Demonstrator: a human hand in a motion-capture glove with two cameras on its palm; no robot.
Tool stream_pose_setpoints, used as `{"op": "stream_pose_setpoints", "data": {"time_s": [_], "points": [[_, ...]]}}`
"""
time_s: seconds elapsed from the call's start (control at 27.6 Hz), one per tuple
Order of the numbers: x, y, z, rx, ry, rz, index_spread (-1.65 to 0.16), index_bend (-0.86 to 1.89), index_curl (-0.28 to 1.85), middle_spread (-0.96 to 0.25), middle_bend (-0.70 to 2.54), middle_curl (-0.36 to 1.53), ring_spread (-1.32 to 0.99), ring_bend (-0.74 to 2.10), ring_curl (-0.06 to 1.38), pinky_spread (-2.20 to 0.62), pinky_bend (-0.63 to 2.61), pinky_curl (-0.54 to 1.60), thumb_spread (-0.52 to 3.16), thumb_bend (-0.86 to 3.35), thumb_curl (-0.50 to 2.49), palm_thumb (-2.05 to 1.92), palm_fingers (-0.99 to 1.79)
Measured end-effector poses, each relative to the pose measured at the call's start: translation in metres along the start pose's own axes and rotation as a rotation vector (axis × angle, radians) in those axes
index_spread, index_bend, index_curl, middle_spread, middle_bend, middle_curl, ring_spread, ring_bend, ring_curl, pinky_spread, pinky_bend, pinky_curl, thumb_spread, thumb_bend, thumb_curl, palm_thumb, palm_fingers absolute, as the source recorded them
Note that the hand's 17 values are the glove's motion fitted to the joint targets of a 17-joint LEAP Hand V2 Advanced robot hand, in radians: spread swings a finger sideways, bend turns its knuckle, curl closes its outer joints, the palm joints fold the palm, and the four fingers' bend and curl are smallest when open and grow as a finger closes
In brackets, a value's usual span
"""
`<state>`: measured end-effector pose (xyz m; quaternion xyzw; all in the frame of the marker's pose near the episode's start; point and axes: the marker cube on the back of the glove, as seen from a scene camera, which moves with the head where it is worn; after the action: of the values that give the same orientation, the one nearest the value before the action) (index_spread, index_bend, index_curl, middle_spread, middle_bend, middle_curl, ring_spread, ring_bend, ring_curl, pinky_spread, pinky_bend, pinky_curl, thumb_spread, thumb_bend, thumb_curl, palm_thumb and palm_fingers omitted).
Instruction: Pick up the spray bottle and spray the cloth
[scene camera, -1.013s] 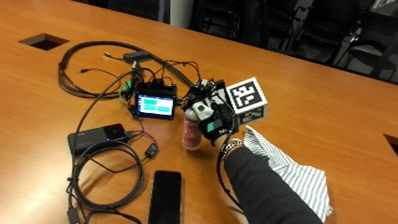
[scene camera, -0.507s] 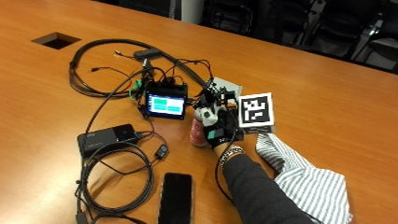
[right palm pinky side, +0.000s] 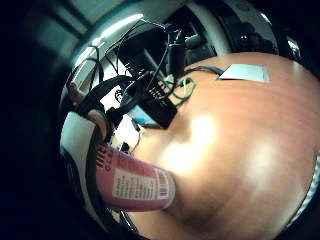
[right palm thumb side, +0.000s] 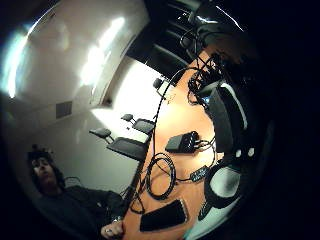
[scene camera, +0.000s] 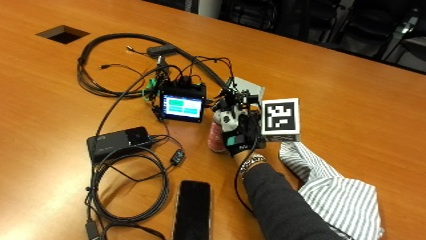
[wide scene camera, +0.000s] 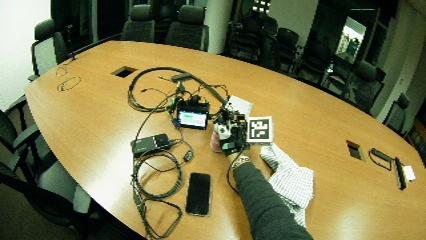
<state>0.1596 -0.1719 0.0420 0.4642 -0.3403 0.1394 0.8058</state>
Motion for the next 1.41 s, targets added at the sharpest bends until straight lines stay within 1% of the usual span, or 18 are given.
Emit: {"op": "stream_pose_setpoints", "data": {"time_s": [0.14,0.25,0.29,0.36,0.43,0.47,0.54,0.65,0.76,1.01,1.12,1.3,1.41], "points": [[0.016,0.013,0.001,-0.065,0.018,0.084,-0.28,0.18,0.54,-0.2,0.43,0.51,-0.18,0.57,0.44,-0.27,0.53,0.39,1.58,0.0,0.4,0.76,1.28],[0.027,0.023,0.005,-0.138,0.06,0.172,-0.29,0.16,0.53,-0.19,0.42,0.51,-0.18,0.59,0.45,-0.2,0.46,0.37,1.57,-0.01,0.39,0.74,1.2],[0.029,0.025,0.007,-0.164,0.073,0.195,-0.29,0.15,0.53,-0.18,0.42,0.5,-0.16,0.59,0.45,-0.17,0.43,0.37,1.56,-0.02,0.38,0.72,1.15],[0.031,0.03,0.012,-0.208,0.102,0.227,-0.28,0.08,0.5,-0.17,0.43,0.5,-0.15,0.54,0.44,-0.09,0.38,0.36,1.53,-0.03,0.36,0.68,0.92],[0.031,0.034,0.015,-0.245,0.138,0.247,-0.28,0.04,0.48,-0.16,0.42,0.5,-0.14,0.54,0.45,-0.04,0.39,0.38,1.5,-0.04,0.35,0.64,0.81],[0.029,0.036,0.015,-0.265,0.157,0.254,-0.28,0.0,0.46,-0.14,0.39,0.49,-0.13,0.53,0.45,-0.01,0.42,0.39,1.48,-0.04,0.34,0.63,0.71],[0.025,0.04,0.015,-0.313,0.195,0.257,-0.28,0.0,0.43,-0.11,0.35,0.48,-0.11,0.51,0.45,0.04,0.46,0.4,1.44,-0.04,0.33,0.61,0.57],[0.012,0.045,0.009,-0.386,0.274,0.231,-0.28,0.02,0.38,-0.08,0.3,0.46,-0.1,0.49,0.43,0.1,0.48,0.39,1.38,-0.04,0.32,0.58,0.47],[-0.011,0.047,-0.006,-0.448,0.366,0.184,-0.28,0.03,0.33,-0.06,0.28,0.44,-0.09,0.52,0.41,0.15,0.45,0.37,1.34,-0.04,0.31,0.53,0.46],[-0.098,0.045,-0.051,-0.588,0.606,-0.036,-0.33,0.16,0.32,-0.06,0.29,0.42,-0.07,0.5,0.39,0.21,0.32,0.32,1.26,-0.04,0.28,0.45,0.48],[-0.131,0.053,-0.071,-0.628,0.68,-0.103,-0.34,0.16,0.32,-0.06,0.28,0.42,-0.07,0.48,0.38,0.23,0.27,0.31,1.23,-0.04,0.27,0.43,0.48],[-0.153,0.078,-0.097,-0.653,0.766,-0.144,-0.37,0.16,0.31,-0.06,0.27,0.41,-0.07,0.45,0.37,0.24,0.22,0.31,1.2,-0.03,0.27,0.41,0.49],[-0.16,0.099,-0.088,-0.707,0.767,-0.147,-0.38,0.16,0.31,-0.06,0.26,0.4,-0.07,0.44,0.36,0.25,0.21,0.3,1.18,-0.03,0.26,0.39,0.51]]}}
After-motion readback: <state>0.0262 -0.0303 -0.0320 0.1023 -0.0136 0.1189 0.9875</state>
